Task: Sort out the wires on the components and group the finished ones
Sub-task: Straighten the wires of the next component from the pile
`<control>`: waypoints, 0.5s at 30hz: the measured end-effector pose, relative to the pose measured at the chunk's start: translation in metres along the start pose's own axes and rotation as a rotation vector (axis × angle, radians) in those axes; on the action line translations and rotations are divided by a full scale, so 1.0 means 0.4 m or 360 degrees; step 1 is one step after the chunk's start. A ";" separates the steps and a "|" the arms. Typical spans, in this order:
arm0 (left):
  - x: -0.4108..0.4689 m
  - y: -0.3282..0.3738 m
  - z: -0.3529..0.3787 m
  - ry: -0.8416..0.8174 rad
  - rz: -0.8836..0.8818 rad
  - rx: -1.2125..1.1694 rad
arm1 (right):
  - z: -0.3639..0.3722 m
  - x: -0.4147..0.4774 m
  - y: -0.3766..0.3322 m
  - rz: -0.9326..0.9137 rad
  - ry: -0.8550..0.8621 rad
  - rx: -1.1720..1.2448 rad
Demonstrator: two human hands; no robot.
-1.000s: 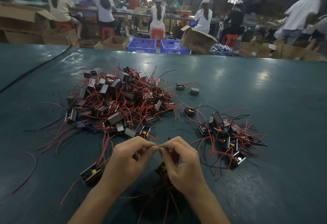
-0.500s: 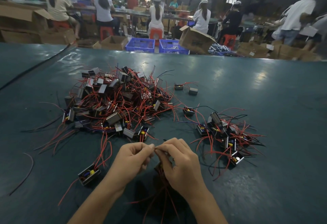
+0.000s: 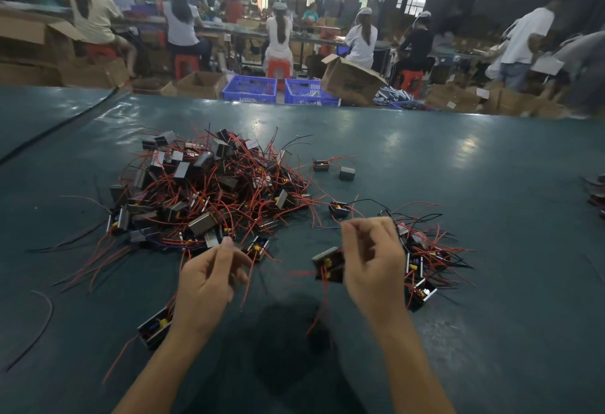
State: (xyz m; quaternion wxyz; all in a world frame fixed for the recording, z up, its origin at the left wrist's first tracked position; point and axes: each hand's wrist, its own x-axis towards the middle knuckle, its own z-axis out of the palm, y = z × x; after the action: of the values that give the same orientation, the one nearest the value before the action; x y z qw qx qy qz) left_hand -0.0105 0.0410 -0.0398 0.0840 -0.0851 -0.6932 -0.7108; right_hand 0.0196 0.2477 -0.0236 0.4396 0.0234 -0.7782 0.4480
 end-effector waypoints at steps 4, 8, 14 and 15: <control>0.002 -0.011 0.001 -0.0009 -0.0019 0.0000 | -0.045 0.087 0.024 0.0106 0.0183 -0.0109; 0.000 -0.020 0.006 -0.0034 -0.0019 0.0020 | -0.088 0.172 0.090 0.0380 0.0440 -0.0211; 0.000 -0.035 0.006 -0.0082 -0.0040 0.0016 | -0.142 0.203 0.201 0.0737 0.0535 -0.0418; 0.001 -0.037 0.007 -0.0084 -0.0040 0.0010 | -0.148 0.199 0.214 0.0754 0.0522 -0.0460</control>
State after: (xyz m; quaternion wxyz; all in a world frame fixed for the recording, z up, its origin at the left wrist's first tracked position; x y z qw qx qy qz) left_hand -0.0144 0.0441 -0.0541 0.0570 -0.0947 -0.6984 -0.7071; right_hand -0.0267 0.3697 -0.0129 0.4415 -0.2936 -0.7363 0.4203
